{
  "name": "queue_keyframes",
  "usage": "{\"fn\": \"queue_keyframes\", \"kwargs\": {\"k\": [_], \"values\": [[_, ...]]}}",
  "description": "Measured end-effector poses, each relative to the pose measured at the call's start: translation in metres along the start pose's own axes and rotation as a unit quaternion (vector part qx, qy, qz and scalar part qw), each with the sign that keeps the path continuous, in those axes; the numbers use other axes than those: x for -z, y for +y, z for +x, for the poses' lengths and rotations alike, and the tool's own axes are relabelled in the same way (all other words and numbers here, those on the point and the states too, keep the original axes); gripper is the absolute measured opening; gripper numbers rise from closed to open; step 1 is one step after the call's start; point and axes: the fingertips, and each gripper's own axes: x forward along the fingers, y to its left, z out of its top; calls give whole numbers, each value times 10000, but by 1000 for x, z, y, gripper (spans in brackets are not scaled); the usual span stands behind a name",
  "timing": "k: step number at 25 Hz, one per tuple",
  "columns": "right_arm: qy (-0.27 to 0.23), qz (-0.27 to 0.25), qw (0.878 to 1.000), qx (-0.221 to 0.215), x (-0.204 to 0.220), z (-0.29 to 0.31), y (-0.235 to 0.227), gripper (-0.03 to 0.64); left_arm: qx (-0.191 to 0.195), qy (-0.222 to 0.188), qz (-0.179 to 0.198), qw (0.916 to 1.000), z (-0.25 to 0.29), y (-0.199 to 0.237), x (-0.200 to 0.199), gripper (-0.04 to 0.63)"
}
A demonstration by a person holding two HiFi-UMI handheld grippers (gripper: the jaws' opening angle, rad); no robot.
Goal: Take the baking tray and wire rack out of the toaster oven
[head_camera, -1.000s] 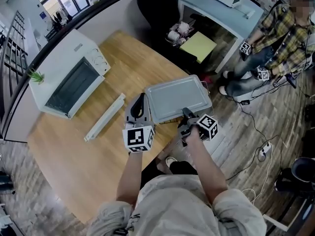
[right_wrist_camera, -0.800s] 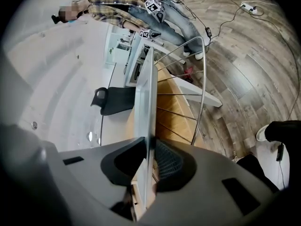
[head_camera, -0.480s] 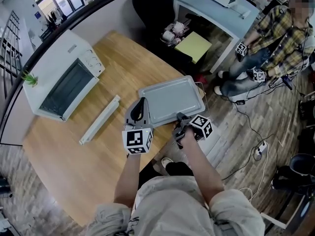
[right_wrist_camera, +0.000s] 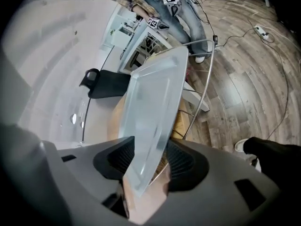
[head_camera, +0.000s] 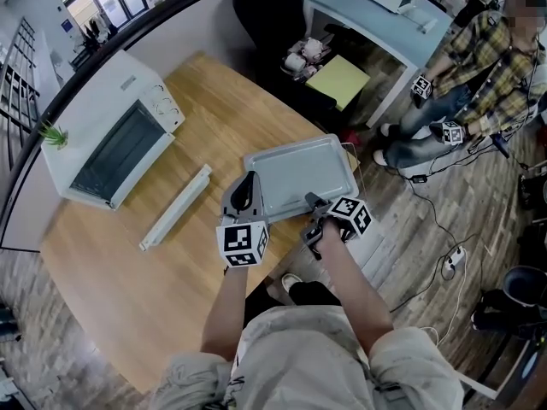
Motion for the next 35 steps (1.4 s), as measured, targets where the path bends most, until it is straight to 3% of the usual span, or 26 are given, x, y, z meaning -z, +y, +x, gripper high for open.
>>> {"fn": "queue_keyframes", "kwargs": {"k": [5, 10, 14, 18, 24, 31, 35], "values": [[472, -179, 9976, 468, 12, -2, 4, 316, 16, -22, -85, 10000, -3, -3, -5, 14], [619, 131, 9962, 592, 26, -6, 3, 342, -34, -51, -4, 10000, -4, 2, -11, 14], [717, 287, 9964, 361, 31, -8, 17, 357, -89, -152, 18, 9998, -2, 3, -20, 14], [756, 125, 9966, 297, 34, -13, 17, 357, -172, -171, 51, 9997, -6, 6, -25, 14], [952, 463, 9944, 9, 45, -22, 28, 357, -370, -167, -3, 9992, -17, 21, -25, 14], [1291, 192, 9908, -360, 61, -25, 54, 357, -1000, -194, -149, 9947, -48, 57, -27, 14], [1434, -288, 9868, -698, 71, -30, 83, 357, -1411, -195, -153, 9897, -74, 72, -33, 15]]}}
